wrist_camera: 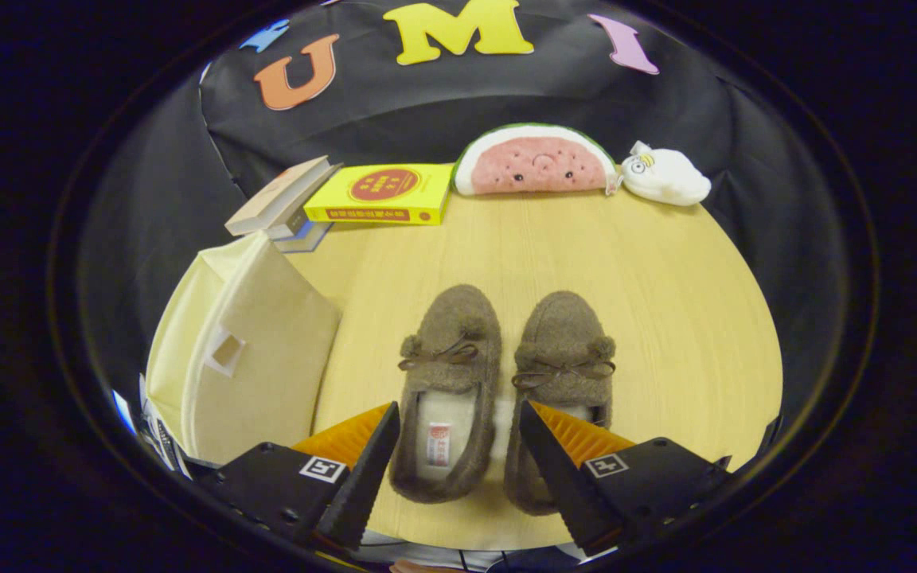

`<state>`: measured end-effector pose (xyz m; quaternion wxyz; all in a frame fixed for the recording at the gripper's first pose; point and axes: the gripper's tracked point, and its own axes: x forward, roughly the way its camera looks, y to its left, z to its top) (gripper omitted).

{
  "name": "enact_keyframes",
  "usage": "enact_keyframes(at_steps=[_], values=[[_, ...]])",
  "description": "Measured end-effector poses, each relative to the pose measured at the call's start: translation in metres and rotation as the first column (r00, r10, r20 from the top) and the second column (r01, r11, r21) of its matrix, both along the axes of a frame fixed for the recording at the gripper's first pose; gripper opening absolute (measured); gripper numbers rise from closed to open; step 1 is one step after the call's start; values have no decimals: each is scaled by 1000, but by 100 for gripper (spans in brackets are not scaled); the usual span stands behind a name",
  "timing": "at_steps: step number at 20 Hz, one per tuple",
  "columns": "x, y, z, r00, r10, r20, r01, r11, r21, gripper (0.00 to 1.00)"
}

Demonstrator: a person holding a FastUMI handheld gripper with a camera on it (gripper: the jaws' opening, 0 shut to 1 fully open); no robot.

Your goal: Open the storage box then place both shoes into the box .Put the left shoe in first, then the right shoe, with the right side of both shoes facing outward in a uniform manner.

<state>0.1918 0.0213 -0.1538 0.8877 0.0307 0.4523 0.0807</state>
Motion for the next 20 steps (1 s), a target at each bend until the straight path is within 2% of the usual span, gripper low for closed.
enact_keyframes(at_steps=[3,6,9,11,12,13,14,20], values=[[-1,-2,-24,996,13,-85,-15,1000,-14,69],[4,-1,-36,994,14,-109,-16,1000,-13,46],[5,-1,-44,990,9,-138,-11,1000,-12,38],[5,-6,-47,987,-14,-157,12,1000,-11,37],[6,-3,-48,987,-21,-159,21,1000,0,7],[4,-5,-48,985,-20,-170,22,1000,5,7],[6,-7,-45,986,-45,-162,48,999,18,1],[-10,-1,-18,983,-76,-168,91,992,86,0]])
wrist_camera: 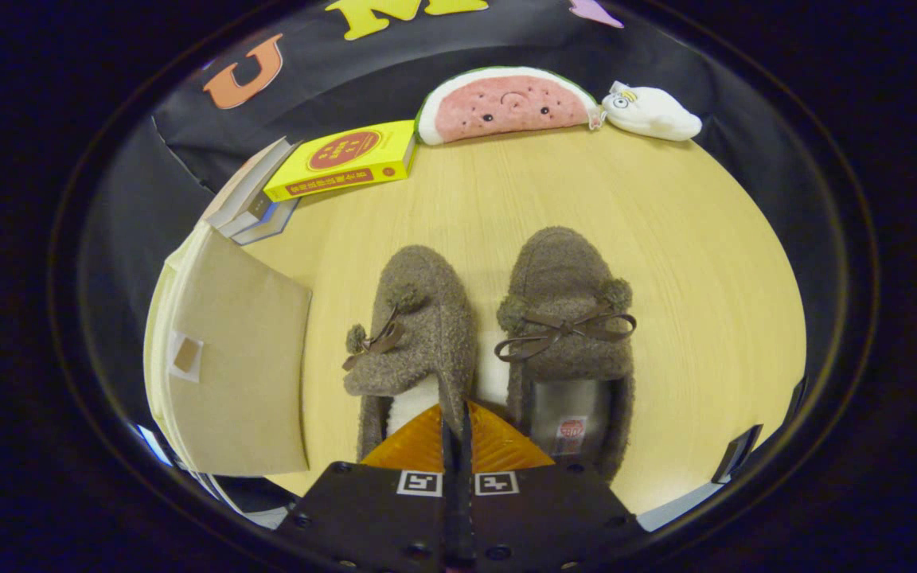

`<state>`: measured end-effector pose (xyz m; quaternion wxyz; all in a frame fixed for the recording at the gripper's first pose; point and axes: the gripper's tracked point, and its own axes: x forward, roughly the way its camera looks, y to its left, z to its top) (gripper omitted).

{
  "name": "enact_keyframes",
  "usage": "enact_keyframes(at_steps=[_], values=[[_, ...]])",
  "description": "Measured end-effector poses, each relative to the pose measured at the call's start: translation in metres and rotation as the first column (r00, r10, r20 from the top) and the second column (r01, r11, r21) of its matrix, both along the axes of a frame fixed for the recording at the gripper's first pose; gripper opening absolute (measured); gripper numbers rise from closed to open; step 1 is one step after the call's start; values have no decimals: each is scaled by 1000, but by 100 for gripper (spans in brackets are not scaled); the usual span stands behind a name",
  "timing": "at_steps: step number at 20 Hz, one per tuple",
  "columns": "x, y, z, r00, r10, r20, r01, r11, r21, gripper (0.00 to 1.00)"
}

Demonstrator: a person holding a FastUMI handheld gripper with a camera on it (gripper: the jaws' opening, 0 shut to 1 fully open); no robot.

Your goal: Open the storage box then place both shoes into the box .Put the left shoe in first, then the right shoe, with the right side of both shoes facing outward in a uniform manner.

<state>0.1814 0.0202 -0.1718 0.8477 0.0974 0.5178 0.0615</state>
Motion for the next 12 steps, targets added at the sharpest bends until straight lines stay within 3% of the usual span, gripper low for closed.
enact_keyframes(at_steps=[7,12], values=[[-26,35,89,994,9,109,-16,998,60,0],[-42,78,167,971,14,237,-36,996,86,0]])
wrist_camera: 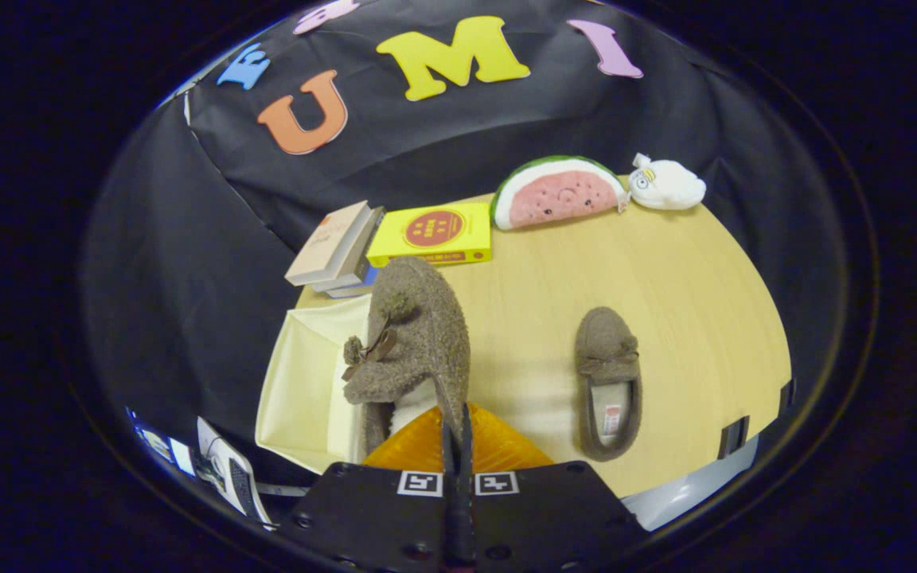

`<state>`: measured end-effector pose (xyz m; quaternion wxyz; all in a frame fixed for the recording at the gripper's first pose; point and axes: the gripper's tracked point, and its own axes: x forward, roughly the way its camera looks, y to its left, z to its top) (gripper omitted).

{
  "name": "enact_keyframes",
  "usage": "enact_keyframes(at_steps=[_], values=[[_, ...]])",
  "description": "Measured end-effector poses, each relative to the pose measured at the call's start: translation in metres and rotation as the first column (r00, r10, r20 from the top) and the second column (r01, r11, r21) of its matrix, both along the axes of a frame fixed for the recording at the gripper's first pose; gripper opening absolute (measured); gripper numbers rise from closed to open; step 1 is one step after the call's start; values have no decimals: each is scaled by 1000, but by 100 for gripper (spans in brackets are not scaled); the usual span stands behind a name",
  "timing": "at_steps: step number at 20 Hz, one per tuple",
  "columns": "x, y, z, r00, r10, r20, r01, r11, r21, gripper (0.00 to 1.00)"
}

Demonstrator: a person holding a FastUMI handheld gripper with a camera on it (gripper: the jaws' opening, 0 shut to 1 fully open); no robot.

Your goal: Open the storage box then place both shoes into the box .Put the left shoe in first, then the right shoe, with the right side of both shoes facing outward in a uniform manner.

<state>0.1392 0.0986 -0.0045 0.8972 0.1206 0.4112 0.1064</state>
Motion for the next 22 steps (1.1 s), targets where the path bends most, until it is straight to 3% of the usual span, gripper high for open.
enact_keyframes(at_steps=[4,8,15,22], values=[[-9,51,30,998,26,53,-27,999,23,0],[-6,107,20,998,33,54,-34,999,4,0],[13,192,-55,999,20,-31,-20,1000,2,0],[19,227,-130,990,-9,-139,5,999,-36,0]])
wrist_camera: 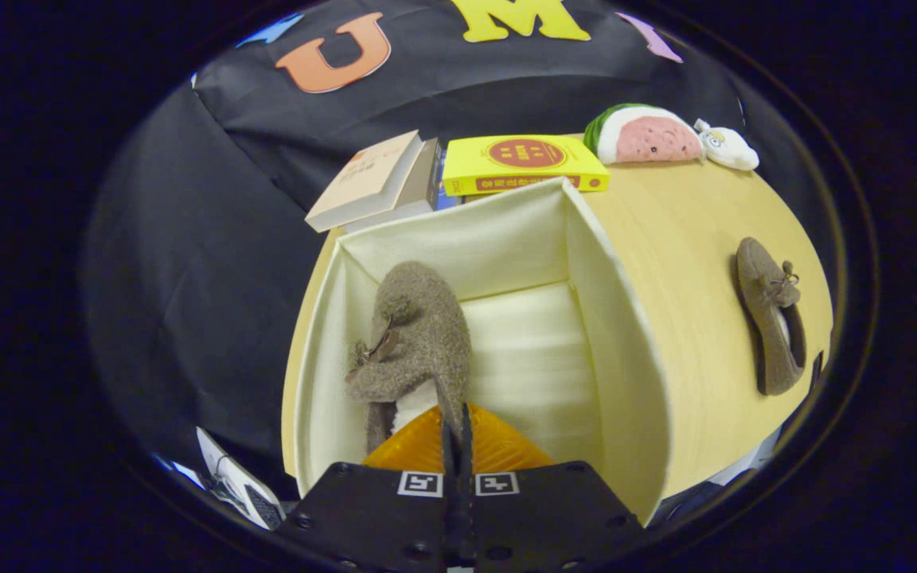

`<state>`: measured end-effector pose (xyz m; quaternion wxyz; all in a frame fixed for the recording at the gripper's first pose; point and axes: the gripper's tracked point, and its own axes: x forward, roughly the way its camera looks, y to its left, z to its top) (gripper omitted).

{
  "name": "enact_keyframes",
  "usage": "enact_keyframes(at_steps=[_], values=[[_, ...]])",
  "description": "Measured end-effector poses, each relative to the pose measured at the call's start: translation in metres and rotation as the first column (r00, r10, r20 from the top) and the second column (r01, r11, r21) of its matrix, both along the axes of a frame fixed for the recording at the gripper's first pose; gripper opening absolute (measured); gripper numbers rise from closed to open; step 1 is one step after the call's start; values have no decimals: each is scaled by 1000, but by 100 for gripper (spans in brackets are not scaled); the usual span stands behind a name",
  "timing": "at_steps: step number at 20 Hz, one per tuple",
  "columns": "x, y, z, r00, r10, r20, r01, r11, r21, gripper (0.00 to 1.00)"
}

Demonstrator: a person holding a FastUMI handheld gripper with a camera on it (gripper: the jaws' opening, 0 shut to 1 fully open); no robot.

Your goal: Open the storage box then place both shoes into the box .Put the left shoe in first, then the right shoe, with the right side of both shoes facing outward in a uniform manner.

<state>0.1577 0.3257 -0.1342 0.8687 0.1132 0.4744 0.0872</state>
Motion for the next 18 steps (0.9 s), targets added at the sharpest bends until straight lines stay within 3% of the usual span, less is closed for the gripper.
enact_keyframes(at_steps=[7,8,10,17,18], values=[[-3,7,-15,999,37,-14,-38,998,-50,2],[-3,4,-13,999,39,-8,-39,998,-53,9],[-6,4,5,997,65,34,-64,998,-21,11],[-28,-44,86,963,153,221,-143,988,-59,68],[-32,-57,97,957,153,247,-142,988,-62,84]])
